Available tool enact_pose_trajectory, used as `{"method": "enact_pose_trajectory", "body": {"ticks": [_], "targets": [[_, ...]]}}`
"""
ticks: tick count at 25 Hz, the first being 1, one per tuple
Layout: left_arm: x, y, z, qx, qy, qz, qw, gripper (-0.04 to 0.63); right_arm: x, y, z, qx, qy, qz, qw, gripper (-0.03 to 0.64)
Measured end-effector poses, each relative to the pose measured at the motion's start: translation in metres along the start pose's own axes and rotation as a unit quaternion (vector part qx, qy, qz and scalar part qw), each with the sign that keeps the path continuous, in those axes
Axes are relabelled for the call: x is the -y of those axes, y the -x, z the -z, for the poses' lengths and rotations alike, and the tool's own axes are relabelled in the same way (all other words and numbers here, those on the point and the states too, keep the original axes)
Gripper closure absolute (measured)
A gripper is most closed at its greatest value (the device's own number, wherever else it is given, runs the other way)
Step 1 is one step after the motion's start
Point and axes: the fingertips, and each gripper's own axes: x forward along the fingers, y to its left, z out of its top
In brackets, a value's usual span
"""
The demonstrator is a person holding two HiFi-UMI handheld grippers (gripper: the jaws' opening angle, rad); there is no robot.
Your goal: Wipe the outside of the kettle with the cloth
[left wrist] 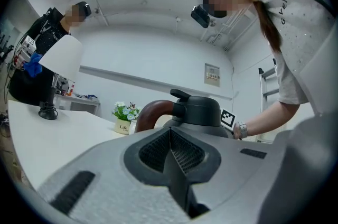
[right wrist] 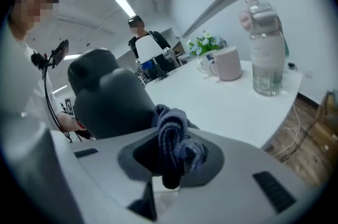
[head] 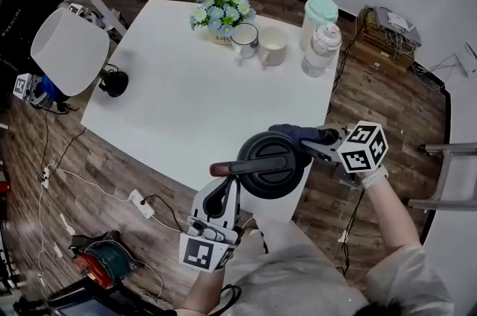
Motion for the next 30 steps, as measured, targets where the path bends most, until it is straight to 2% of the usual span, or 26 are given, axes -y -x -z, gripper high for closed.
{"method": "enact_pose_trajectory", "body": {"ticks": [3,6,10,13,16,19,25,30], "targets": [[0.004,0.0,-0.001,-0.007,0.005,0.002,1.0,0.586,-0.013,0.022,-0.045,0.029,0.055,-0.034,0.998,0.555],[0.004,-0.001,-0.004,-0.015,-0.001,0.006,0.9999,0.586,-0.043,0.047,-0.092,0.029,0.115,-0.102,0.988,0.555],[0.007,-0.005,-0.008,-0.019,-0.003,0.009,0.9998,0.586,-0.085,0.074,-0.131,-0.02,0.211,-0.198,0.957,0.555],[0.008,-0.007,-0.012,-0.026,0.015,0.008,0.9995,0.586,-0.102,0.075,-0.144,-0.063,0.259,-0.238,0.934,0.555],[0.006,-0.004,-0.012,-0.03,0.021,0.005,0.9993,0.586,-0.102,0.056,-0.133,-0.142,0.301,-0.252,0.909,0.555],[0.004,-0.002,-0.01,-0.036,0.015,-0.001,0.9992,0.586,-0.095,0.033,-0.12,-0.213,0.316,-0.267,0.885,0.555],[0.002,0.003,-0.004,-0.048,0.014,-0.004,0.9988,0.586,-0.074,-0.005,-0.107,-0.3,0.304,-0.29,0.857,0.555],[0.001,0.003,-0.001,-0.053,0.009,-0.003,0.9986,0.586,-0.058,-0.034,-0.085,-0.377,0.314,-0.288,0.822,0.555]]}}
